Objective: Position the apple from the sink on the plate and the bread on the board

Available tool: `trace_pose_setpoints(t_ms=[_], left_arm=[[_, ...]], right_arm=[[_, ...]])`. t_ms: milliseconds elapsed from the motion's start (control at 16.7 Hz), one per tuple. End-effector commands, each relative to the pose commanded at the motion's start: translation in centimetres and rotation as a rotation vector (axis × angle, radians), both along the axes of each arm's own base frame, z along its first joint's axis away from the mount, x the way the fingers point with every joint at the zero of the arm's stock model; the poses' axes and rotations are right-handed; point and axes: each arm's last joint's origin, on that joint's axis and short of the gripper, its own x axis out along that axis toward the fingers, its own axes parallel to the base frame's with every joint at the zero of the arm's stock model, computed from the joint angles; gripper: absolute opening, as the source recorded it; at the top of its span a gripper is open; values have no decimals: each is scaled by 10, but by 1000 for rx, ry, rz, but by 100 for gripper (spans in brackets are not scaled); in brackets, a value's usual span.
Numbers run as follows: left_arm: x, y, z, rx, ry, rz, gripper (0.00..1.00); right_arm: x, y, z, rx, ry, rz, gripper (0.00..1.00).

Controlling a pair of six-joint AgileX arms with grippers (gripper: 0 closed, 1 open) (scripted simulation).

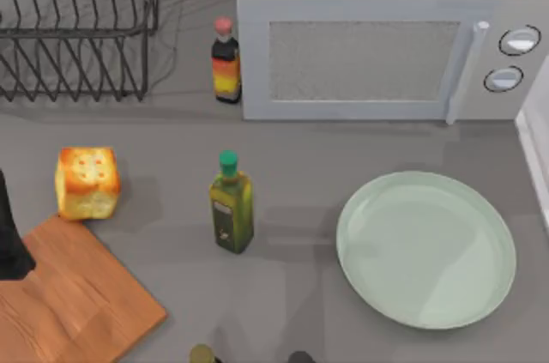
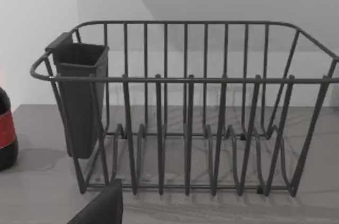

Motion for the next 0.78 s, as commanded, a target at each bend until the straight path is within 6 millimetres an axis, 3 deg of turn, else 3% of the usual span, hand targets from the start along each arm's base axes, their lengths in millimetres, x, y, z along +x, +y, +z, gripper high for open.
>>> trace_pose_setpoints(t_ms=[480, 780], left_arm=[[0, 0, 0, 0, 0, 0, 100], [0, 0, 0, 0, 0, 0, 100]], right_arm=[[2, 1, -7, 2, 8, 4, 100], [9, -1, -65, 2, 9, 3, 100]])
